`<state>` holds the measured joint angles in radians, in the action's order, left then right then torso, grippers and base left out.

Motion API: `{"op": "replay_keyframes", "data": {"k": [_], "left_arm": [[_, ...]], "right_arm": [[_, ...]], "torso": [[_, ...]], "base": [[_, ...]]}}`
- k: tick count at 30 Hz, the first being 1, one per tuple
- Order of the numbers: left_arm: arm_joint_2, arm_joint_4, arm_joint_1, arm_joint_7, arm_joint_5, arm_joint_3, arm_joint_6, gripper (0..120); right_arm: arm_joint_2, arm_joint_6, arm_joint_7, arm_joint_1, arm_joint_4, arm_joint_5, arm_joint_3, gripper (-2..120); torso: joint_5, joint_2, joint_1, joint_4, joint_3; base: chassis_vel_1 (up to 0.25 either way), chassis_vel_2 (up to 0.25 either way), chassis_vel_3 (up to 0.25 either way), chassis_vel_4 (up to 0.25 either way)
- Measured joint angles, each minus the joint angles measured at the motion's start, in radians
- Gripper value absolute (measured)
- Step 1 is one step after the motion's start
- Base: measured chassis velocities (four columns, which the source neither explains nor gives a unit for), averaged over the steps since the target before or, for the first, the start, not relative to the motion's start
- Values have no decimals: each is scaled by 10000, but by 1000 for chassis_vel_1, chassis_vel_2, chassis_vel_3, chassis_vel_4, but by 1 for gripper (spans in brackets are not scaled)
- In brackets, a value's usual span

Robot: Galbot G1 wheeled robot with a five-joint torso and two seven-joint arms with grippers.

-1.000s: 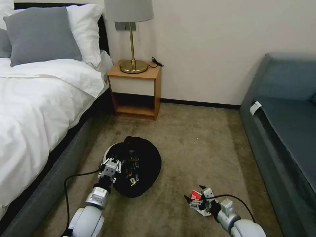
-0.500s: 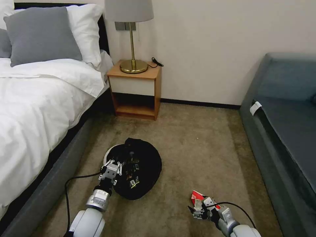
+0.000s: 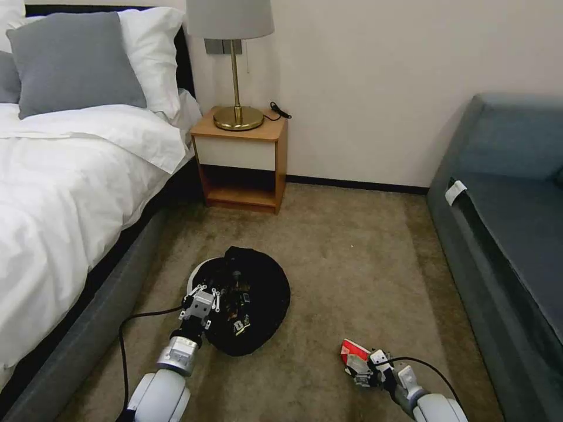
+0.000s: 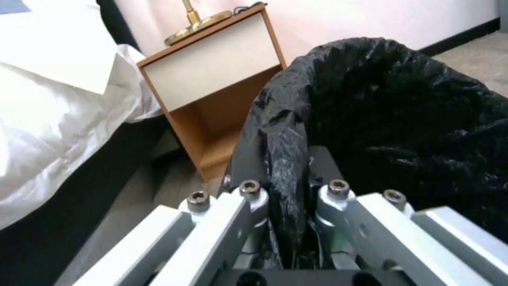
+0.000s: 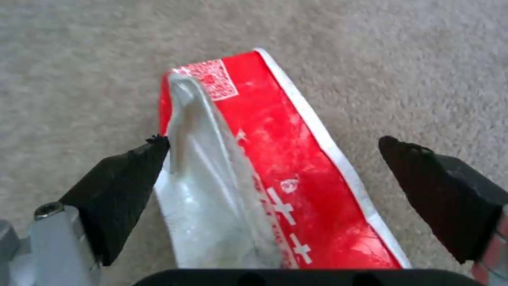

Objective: Pick up the trash bin, then pick up the garbage on the floor and place it into the trash bin.

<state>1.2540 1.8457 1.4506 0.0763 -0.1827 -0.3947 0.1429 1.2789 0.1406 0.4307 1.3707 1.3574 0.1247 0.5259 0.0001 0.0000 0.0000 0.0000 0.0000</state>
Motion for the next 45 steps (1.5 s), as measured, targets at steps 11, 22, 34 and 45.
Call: {"op": "replay_keyframes", "data": {"k": [11, 22, 34, 45], "left_arm": [[-12, -209, -148, 7, 53, -6, -15, 6], [-32, -260, -204, 7, 88, -18, -23, 6], [-38, -150, -102, 6, 94, -56, -24, 6], [-55, 37, 40, -13, 59, -66, 7, 6]], "right_arm": [[26, -143, 242, -612, -1103, 88, 43, 71], [48, -314, 348, -696, -1361, 210, 114, 33], [56, -374, 300, -525, -1184, 258, 260, 0], [106, -446, -209, -146, -178, -582, 337, 0]], "torso": [[-2, 1, 0, 0, -1], [1, 2, 0, 3, -1], [2, 0, 0, 1, 0], [-2, -1, 0, -2, 1]], "base": [[0, 0, 0, 0], [0, 0, 0, 0], [0, 0, 0, 0], [0, 0, 0, 0]]}}
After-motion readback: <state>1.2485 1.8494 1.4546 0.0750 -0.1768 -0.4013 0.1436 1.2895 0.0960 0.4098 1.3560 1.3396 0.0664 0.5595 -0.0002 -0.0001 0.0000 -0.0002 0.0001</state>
